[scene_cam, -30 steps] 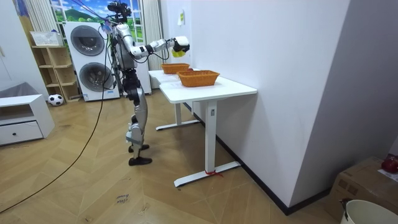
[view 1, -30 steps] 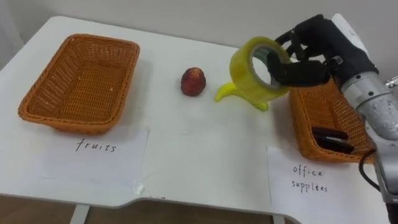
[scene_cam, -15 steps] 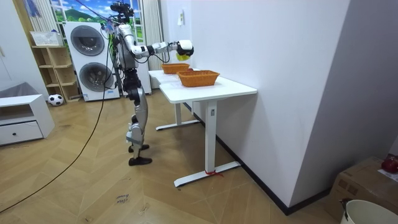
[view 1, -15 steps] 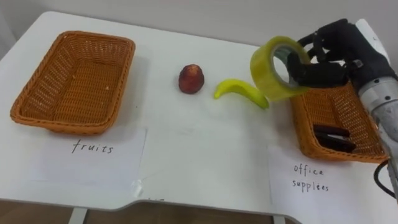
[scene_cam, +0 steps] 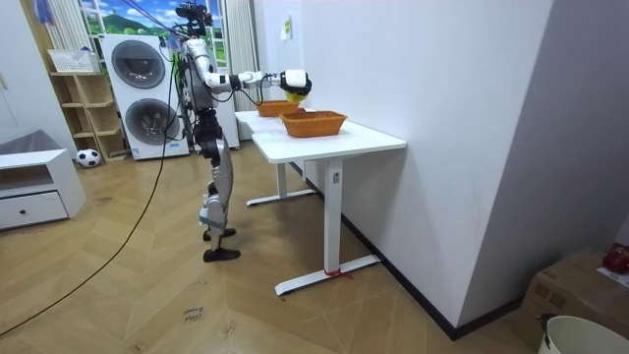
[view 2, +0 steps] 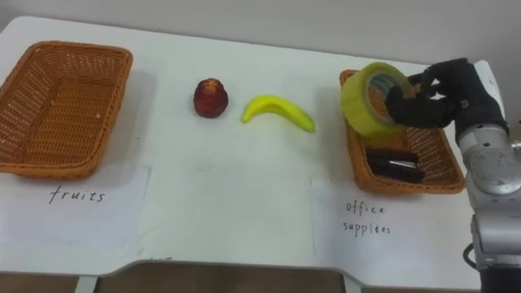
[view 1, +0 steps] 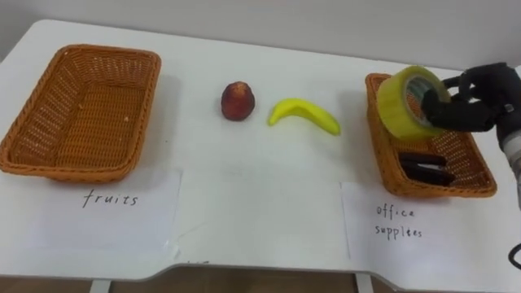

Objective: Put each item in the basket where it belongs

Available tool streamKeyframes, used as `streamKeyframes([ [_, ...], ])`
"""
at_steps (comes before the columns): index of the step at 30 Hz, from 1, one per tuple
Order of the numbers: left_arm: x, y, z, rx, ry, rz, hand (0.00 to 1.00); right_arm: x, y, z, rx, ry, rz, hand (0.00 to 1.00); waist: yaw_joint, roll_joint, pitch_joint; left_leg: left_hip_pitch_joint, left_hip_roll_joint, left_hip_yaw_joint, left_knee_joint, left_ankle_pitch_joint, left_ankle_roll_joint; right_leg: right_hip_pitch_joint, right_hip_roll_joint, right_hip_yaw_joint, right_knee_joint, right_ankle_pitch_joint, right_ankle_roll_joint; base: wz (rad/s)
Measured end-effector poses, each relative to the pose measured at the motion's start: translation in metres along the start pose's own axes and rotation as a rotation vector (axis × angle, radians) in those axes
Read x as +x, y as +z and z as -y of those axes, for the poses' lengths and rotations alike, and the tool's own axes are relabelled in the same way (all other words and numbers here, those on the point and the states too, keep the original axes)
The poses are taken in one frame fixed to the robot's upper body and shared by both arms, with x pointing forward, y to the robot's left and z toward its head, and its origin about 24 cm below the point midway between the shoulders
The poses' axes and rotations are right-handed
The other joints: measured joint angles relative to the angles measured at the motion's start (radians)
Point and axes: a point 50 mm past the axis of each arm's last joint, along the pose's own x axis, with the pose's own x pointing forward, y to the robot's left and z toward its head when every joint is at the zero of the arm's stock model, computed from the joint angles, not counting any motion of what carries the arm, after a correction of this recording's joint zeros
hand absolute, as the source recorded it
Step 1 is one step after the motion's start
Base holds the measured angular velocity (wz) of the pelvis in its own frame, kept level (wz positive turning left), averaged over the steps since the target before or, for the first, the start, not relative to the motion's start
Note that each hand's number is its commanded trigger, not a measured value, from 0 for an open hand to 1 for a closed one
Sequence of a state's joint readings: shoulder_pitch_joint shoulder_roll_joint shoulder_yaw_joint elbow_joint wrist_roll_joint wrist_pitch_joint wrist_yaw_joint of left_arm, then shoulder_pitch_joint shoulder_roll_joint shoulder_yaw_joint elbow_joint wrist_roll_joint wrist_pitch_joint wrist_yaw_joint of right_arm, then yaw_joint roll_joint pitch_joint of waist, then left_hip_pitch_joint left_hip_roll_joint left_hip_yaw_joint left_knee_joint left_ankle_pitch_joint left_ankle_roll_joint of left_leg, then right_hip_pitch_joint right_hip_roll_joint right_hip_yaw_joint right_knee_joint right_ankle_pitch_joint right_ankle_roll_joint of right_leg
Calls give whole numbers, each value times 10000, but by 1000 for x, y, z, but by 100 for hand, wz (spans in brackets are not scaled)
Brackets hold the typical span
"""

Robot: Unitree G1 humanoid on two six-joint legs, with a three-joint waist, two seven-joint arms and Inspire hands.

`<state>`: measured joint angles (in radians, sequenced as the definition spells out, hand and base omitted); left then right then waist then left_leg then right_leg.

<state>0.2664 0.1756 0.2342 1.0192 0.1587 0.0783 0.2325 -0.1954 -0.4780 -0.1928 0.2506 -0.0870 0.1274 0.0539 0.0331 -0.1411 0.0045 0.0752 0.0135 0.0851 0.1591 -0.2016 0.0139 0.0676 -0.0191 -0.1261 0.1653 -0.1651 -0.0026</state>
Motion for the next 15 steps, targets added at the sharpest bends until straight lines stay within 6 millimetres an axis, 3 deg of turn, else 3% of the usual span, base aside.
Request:
streamKeyframes([
  [6, 0, 1, 0, 11, -51, 77, 0, 0, -16, 1, 76, -49, -652, 100, -70, 27, 1, -4, 26, 2, 9, 0, -1, -4, 22, -14, 45, 2, -4, 0],
  [15, 0, 0, 0, 35, -34, 61, 0, 0, -30, 4, 283, -65, -1214, 100, -61, 148, -88, 4, 40, 11, 9, 1, -5, 10, 32, -54, 43, 5, -9, 0],
])
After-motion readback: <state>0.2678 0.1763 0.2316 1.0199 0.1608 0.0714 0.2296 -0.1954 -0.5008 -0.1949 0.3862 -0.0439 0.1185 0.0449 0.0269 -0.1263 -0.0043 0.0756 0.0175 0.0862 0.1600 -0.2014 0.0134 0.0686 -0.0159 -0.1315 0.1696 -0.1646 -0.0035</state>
